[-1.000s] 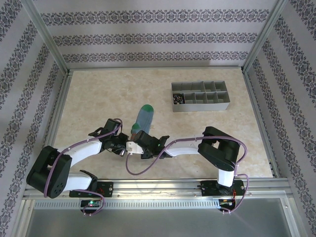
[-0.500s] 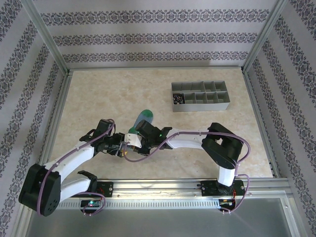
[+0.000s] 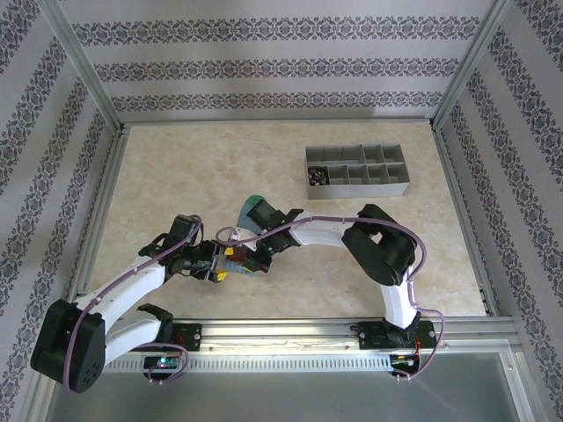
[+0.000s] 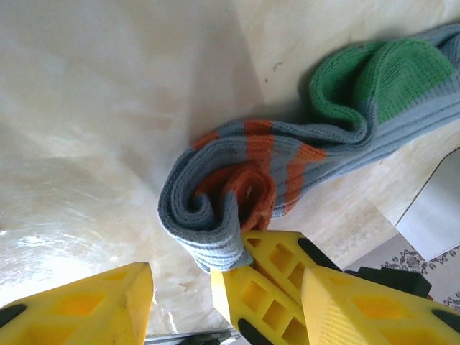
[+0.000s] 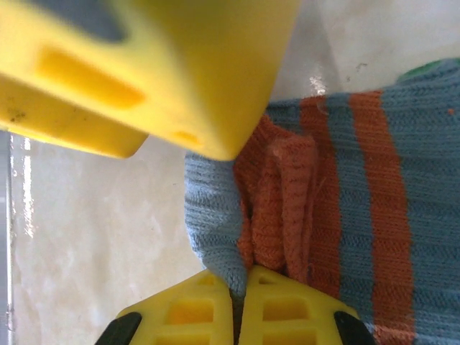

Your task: Roll the socks

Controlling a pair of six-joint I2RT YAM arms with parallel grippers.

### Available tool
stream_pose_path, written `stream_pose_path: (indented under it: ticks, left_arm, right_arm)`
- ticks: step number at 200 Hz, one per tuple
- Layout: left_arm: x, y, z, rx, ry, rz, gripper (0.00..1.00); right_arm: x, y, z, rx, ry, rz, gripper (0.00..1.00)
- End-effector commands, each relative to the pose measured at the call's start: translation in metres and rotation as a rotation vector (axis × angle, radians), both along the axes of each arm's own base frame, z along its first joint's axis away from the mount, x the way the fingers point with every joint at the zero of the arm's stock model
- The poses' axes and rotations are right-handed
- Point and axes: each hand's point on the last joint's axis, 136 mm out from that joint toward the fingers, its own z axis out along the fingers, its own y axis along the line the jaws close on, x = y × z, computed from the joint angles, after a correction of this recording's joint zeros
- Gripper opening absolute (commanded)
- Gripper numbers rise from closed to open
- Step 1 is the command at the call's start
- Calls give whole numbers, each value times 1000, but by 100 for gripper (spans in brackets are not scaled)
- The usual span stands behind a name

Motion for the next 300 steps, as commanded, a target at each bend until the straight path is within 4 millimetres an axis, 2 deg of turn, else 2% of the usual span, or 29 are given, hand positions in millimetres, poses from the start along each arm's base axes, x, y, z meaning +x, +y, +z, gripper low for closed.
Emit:
stream_pose_path:
  ticks: [1, 44, 67, 100, 116, 132, 165, 200, 241, 254, 275, 300]
  left_arm:
    - [4, -2, 12, -17, -27, -3, 52]
    - [-4, 1, 11, -7, -22, -7, 51]
    - [0, 0, 13, -11, -46, -8, 51]
    - [-3, 2, 10, 13, -48, -32, 42]
    - [-4, 4, 5, 21, -48, -33, 42]
    - [0, 3, 1, 16, -68, -31, 45]
    - [21, -7, 3, 0, -124, -40, 60]
    - [33, -18, 2, 7, -129, -77, 63]
    - [28, -21, -18, 23, -65, -76, 55]
    - [25, -20, -27, 39, -27, -77, 49]
    - [8, -15, -45, 82, 90, -89, 33]
    - [-20, -1, -57, 137, 213, -72, 20]
  right_arm:
    - [-13, -27, -35, -153, 161, -73, 0]
    - [-7, -30, -42, -173, 306, -145, 0]
    - [-4, -33, -46, -182, 376, -182, 0]
    - [0, -39, -47, -179, 440, -216, 0]
    - [2, -41, -47, -170, 468, -225, 0]
    - [3, -43, -47, -165, 485, -230, 0]
    - [3, -44, -50, -171, 521, -233, 0]
    - [3, -44, -52, -173, 536, -234, 0]
    - [6, -41, -50, -164, 533, -235, 0]
    - [7, -40, -49, -161, 524, -231, 0]
    - [5, -40, -46, -153, 486, -206, 0]
    - [4, -36, -35, -117, 379, -151, 0]
